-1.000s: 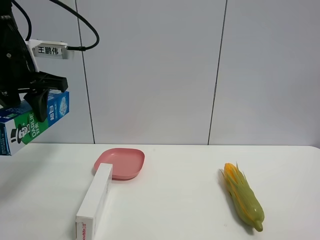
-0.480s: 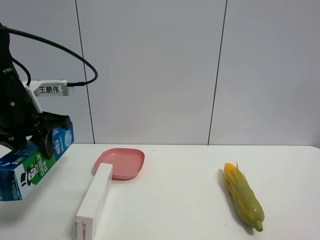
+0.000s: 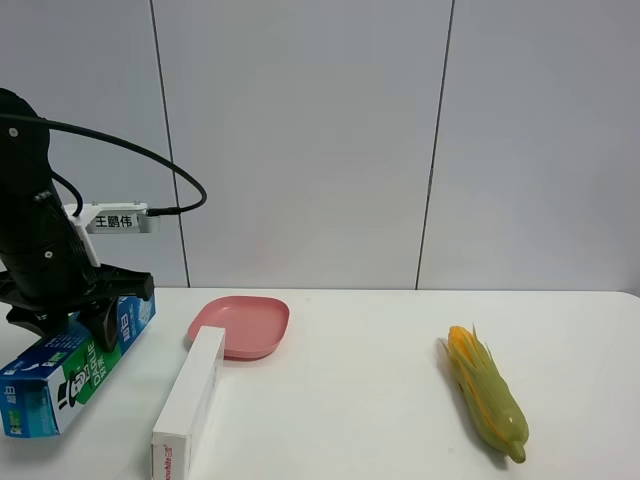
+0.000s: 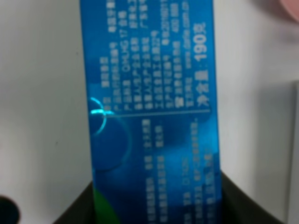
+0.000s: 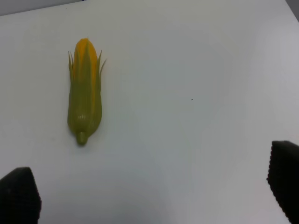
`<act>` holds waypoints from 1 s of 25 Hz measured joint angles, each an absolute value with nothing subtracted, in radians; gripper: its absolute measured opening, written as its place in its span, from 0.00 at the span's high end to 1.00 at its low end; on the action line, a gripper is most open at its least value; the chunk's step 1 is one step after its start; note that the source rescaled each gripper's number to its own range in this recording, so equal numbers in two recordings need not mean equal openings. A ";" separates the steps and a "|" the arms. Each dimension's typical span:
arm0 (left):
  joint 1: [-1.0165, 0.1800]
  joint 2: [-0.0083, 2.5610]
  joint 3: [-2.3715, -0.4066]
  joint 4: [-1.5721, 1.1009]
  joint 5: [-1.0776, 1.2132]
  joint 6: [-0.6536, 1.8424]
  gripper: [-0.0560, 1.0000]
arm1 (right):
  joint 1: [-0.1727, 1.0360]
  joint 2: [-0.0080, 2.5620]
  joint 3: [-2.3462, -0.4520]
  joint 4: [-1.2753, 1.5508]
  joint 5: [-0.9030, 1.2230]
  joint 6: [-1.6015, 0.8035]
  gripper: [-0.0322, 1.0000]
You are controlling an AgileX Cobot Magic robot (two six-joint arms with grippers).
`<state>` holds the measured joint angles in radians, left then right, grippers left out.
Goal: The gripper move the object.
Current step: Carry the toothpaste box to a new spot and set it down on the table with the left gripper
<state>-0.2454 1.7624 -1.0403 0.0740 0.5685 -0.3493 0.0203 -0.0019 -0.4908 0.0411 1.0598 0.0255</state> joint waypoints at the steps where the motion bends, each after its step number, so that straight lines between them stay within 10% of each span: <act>1: -0.245 1.762 -1.040 0.073 0.565 -0.349 0.94 | 0.020 -0.002 -0.491 0.041 1.060 0.025 0.00; 25: -0.245 1.858 -1.040 0.023 0.441 -0.349 0.94 | 0.020 -0.002 -0.491 0.041 1.060 0.025 0.00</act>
<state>-0.2454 1.8585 -1.0403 0.0233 0.4408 -0.3494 0.0203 -0.0019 -0.4908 0.0411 1.0598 0.0255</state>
